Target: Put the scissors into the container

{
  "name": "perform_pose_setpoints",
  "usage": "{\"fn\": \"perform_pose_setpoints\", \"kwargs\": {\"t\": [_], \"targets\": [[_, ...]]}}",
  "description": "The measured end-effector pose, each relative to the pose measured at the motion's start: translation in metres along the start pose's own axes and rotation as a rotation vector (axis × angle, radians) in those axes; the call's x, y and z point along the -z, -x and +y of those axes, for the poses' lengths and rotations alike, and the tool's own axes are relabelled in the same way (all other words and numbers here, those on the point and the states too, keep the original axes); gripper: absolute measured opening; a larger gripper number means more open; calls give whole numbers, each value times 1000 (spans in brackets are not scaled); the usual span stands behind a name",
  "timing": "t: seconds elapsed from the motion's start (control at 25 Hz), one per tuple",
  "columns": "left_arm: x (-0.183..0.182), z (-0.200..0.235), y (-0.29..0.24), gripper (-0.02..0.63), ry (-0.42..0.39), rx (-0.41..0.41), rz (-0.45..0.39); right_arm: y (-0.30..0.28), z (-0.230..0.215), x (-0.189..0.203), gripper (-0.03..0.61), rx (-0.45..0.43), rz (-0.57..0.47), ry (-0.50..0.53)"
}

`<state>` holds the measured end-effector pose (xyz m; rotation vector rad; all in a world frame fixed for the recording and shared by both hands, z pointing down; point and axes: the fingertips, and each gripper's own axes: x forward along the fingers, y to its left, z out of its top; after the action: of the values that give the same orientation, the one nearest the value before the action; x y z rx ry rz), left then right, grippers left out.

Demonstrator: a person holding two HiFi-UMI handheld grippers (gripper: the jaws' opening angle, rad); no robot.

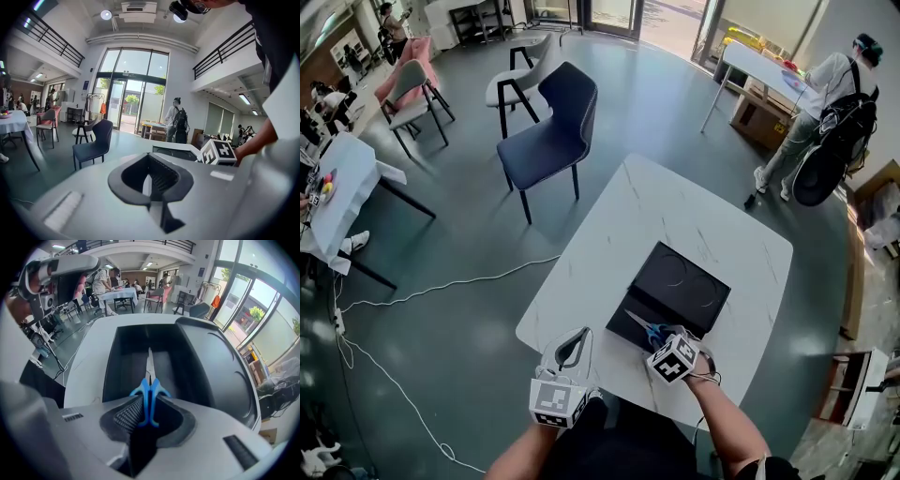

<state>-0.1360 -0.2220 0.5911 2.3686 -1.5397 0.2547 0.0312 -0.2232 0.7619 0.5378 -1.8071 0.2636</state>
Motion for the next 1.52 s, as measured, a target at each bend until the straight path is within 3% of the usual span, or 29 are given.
{"fn": "perform_pose_setpoints", "kwargs": {"t": [0.28, 0.6, 0.76, 1.04, 1.28, 1.52], "targets": [[3, 14, 9, 9, 2, -36, 5, -3, -1, 2, 100, 3, -3, 5], [-7, 4, 11, 9, -15, -12, -16, 44, -17, -23, 109, 93, -125, -11], [-13, -8, 15, 9, -31, 15, -32, 101, -21, -51, 97, 148, -315, -104], [-23, -31, 19, 11, -22, 63, -57, 199, -24, -84, 35, 340, -616, -183], [-38, -56, 26, 10, -40, 123, -92, 266, -11, -100, 8, 435, -877, -253], [-59, -70, 27, 10, -90, 156, -133, 306, -10, -99, 8, 471, -1089, -359]]}}
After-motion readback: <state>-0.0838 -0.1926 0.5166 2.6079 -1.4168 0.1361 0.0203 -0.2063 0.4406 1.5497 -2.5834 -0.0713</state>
